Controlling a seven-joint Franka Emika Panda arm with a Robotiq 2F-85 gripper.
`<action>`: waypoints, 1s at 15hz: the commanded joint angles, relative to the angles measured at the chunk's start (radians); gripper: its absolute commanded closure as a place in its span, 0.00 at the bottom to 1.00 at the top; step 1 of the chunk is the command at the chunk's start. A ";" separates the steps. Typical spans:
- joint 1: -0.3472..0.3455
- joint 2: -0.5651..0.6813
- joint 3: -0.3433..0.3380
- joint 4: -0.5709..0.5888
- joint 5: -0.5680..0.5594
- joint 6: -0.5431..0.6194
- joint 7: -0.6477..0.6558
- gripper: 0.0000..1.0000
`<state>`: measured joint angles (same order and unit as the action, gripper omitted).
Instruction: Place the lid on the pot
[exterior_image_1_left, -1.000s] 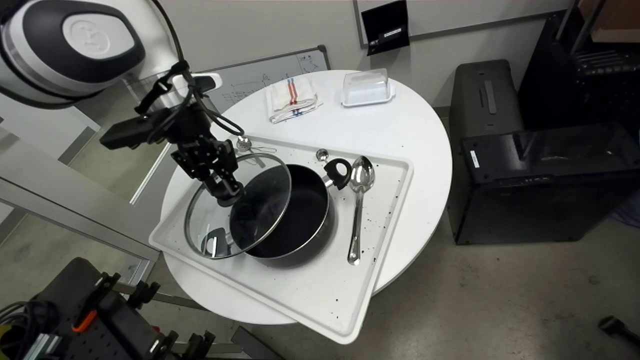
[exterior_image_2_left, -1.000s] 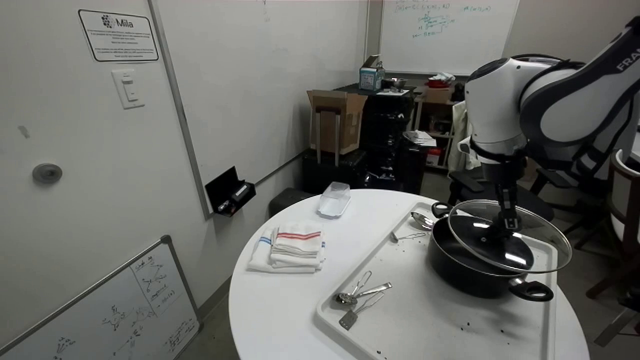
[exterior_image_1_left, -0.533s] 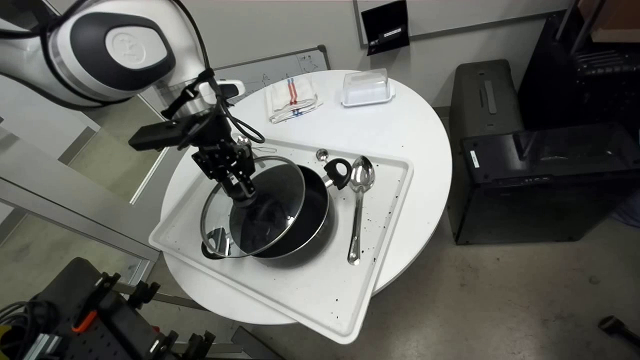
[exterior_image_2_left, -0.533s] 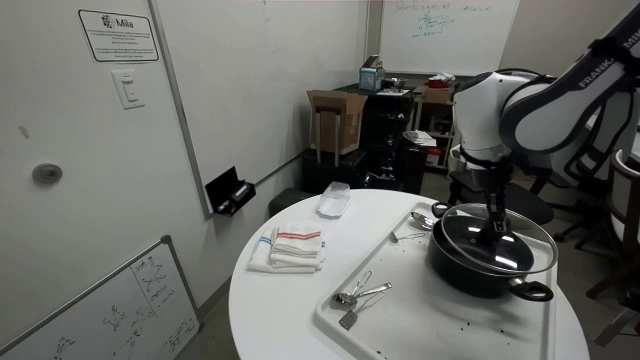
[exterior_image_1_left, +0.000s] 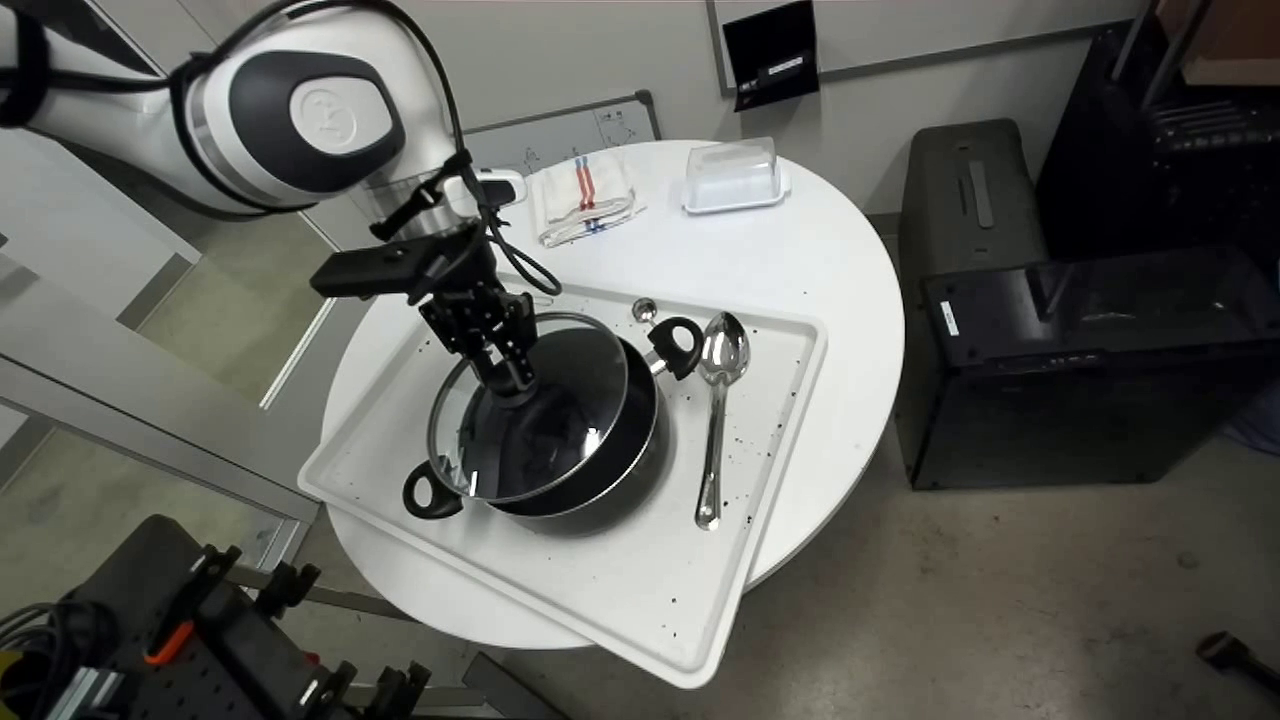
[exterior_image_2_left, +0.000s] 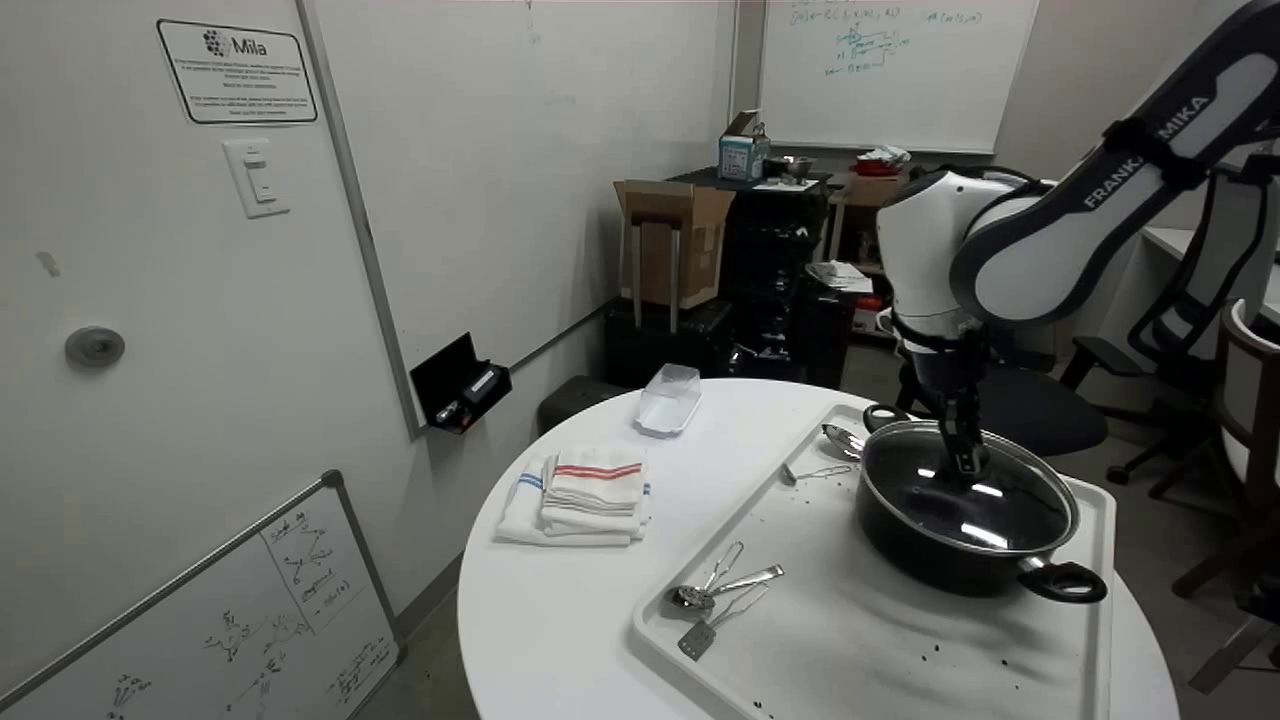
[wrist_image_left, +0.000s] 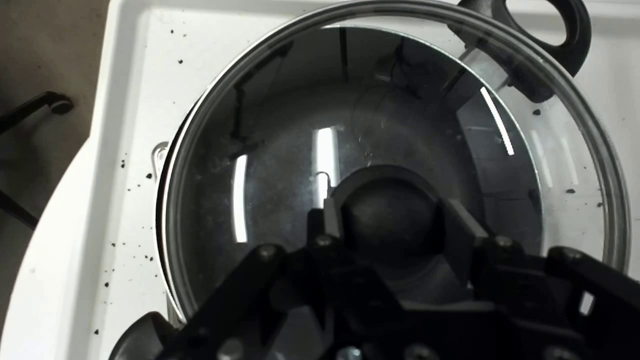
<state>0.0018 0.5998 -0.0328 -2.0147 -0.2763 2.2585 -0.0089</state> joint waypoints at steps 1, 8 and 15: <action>-0.004 0.038 -0.004 0.073 0.036 -0.043 -0.021 0.75; -0.017 0.069 -0.012 0.104 0.055 -0.047 -0.024 0.75; -0.038 0.068 -0.018 0.102 0.075 -0.052 -0.027 0.75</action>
<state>-0.0268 0.6692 -0.0454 -1.9350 -0.2249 2.2422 -0.0089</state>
